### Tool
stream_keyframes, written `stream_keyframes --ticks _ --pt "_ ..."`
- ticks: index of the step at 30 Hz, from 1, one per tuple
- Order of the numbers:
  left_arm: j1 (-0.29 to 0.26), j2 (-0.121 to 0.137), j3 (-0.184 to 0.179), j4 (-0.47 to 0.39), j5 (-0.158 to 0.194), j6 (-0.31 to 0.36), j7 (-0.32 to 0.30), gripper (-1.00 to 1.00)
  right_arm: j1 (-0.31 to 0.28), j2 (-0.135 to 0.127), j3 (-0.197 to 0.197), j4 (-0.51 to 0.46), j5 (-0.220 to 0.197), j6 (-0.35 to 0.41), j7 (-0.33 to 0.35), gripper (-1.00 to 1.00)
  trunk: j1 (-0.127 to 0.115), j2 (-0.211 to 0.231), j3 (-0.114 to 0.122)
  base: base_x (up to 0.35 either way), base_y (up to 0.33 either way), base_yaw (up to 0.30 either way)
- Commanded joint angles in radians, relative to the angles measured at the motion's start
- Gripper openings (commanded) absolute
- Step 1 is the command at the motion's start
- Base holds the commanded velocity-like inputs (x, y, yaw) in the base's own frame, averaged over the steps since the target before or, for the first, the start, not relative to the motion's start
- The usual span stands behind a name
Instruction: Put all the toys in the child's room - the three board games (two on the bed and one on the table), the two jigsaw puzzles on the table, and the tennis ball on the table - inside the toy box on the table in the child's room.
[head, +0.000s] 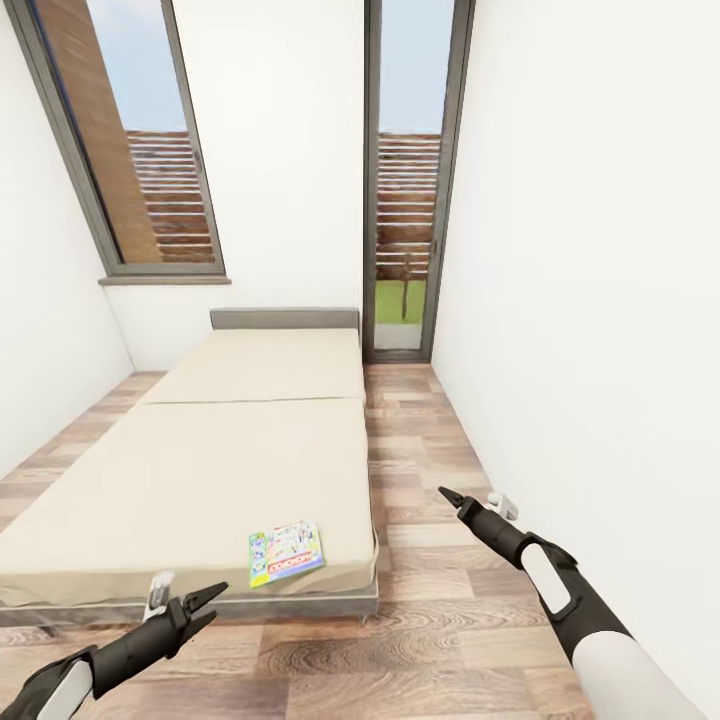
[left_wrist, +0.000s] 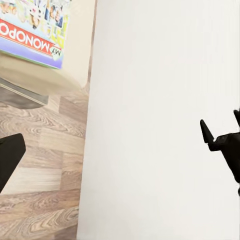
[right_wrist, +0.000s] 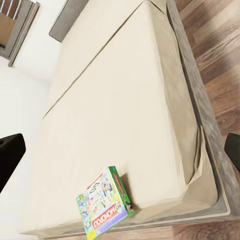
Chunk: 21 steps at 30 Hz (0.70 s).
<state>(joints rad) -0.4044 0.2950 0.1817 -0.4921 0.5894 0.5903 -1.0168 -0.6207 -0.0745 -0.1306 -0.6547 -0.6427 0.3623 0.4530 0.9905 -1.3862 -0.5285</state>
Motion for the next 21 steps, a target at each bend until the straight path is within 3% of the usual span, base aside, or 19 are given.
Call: stream_keyframes --ticks 1,4,14,21 --pt "-0.001 0.008 0.012 0.001 0.004 0.015 -0.014 1.0 -0.001 0.0 -0.004 0.0 -0.008 0.01 0.002 1.0 0.004 -0.008 -0.004 0.0 0.0 0.0" --pt "-0.001 0.018 0.037 0.004 0.003 0.024 -0.03 1.0 -0.001 -0.006 -0.005 0.0 -0.008 0.011 0.002 1.0 0.015 -0.029 -0.014 0.0 0.0 0.0" --pt "-0.001 0.018 0.053 0.005 0.003 0.028 -0.024 1.0 -0.001 -0.012 -0.002 0.003 -0.007 0.013 0.017 1.0 0.054 -0.099 -0.045 0.0 0.0 0.0" --pt "-0.001 -0.026 0.052 -0.005 0.0 0.021 -0.016 1.0 -0.001 -0.012 0.0 0.004 -0.006 0.012 0.036 1.0 0.081 -0.148 -0.067 0.0 0.0 0.0"
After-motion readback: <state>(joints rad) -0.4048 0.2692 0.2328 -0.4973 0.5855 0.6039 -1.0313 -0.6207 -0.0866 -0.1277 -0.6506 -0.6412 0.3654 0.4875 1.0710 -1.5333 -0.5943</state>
